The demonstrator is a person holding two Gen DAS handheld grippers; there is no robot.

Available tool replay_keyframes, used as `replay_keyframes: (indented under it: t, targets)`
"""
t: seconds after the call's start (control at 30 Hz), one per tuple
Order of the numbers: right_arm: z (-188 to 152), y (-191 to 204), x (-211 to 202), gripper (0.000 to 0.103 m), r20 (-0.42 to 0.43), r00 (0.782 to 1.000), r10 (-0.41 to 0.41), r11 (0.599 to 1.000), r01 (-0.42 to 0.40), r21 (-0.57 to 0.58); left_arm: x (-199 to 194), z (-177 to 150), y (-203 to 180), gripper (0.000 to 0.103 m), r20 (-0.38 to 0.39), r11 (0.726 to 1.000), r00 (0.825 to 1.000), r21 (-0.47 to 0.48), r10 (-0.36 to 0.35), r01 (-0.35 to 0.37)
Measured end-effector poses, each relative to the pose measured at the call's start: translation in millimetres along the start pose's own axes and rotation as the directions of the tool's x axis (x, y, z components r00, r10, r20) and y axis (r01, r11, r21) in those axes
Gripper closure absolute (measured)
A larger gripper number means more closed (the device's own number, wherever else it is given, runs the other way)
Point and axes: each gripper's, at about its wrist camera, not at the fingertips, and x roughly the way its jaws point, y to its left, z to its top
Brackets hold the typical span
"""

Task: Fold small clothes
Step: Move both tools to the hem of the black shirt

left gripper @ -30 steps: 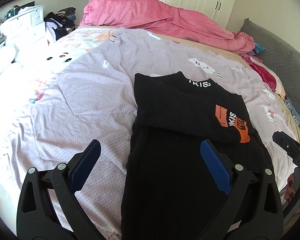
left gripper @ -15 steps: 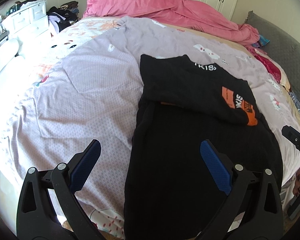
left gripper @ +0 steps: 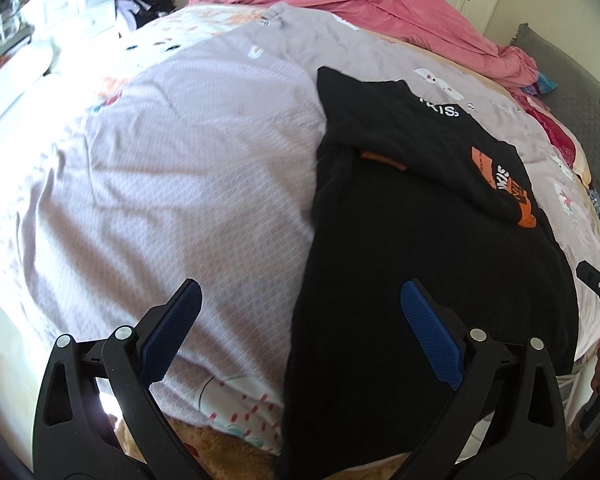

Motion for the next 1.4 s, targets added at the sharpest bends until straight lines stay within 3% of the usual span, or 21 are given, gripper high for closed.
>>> replay_keyframes:
  t: [0.4,0.67,0.77,0.97,1.27,1.4]
  targets:
    - [-20,-17,-4,0.005,-0.042,0.998,-0.038,0.999,0.039,0.036,-6,-23,7,0.01,-0.017,0.997,0.997,-0.019,-0.075,0.075]
    - [-32,-34,-7,0.005,-0.073,0.996,-0.06,0.997,0.064,0.05,-2,-28,-2,0.035,-0.053,0.989,0.988,-0.016,-0.145,0.145]
    - [-35,-42,-13,0.005,-0.079,0.994,-0.069,0.995,0.075,0.063,2,-32,-8,0.038,-0.072,0.981,0.978,-0.031,-0.194,0.192]
    - [-44,-64,-23,0.005,-0.096,0.994,-0.051,0.992,0.061,0.107,13,-42,-21,0.038,-0.117,0.984,0.977,-0.005,-0.179,0.18]
    - [-61,-72,-25,0.007,-0.132,0.991,0.015,0.992,0.002,0.127,13,-44,-11,0.043,-0.119,0.981,0.974,-0.029,-0.193,0.19]
    - [-67,-73,-19,0.027,-0.156,0.987,0.046,0.99,-0.025,0.136,13,-44,-12,0.043,-0.123,0.983,0.976,-0.025,-0.181,0.18]
